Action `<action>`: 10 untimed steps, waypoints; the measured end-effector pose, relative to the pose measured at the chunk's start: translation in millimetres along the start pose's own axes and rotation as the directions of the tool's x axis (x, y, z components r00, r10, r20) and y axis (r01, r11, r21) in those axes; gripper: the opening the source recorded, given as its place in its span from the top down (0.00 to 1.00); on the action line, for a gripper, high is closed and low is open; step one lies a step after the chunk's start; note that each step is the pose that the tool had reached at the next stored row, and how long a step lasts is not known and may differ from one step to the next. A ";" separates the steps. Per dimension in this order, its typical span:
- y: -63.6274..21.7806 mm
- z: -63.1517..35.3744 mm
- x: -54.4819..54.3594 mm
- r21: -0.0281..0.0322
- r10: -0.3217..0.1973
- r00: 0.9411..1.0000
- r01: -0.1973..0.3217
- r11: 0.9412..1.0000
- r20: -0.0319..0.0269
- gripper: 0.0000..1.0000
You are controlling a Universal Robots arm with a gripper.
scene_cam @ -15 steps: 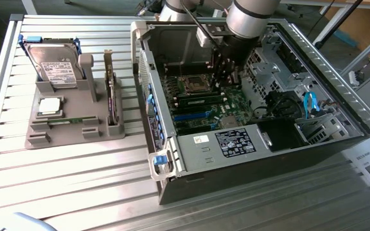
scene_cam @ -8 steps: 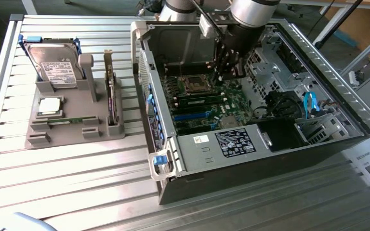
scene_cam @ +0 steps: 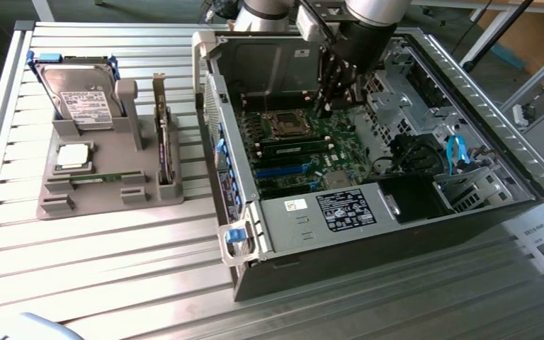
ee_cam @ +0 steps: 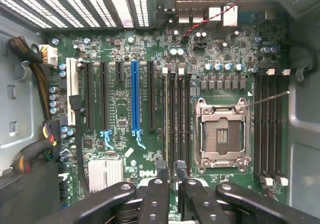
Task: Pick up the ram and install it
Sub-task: 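Insert the ram into the slot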
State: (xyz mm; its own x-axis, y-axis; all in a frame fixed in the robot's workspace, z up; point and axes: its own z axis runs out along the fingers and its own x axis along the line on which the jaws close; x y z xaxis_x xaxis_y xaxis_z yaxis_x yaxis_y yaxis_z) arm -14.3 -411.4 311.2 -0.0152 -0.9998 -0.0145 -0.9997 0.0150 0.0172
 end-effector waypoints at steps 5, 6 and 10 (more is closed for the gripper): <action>0.2 -9.8 -0.2 0.000 0.000 1.000 0.000 1.000 0.000 0.81; 0.2 -11.8 -0.2 0.000 0.000 1.000 0.000 1.000 0.000 0.81; 0.3 -19.2 -0.3 0.000 0.000 1.000 0.000 1.000 0.000 0.81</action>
State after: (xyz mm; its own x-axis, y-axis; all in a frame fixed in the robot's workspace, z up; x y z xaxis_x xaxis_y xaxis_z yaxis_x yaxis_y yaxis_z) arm -14.2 -411.4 330.4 -0.0152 -0.9998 -0.0145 -0.9997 0.0149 0.0172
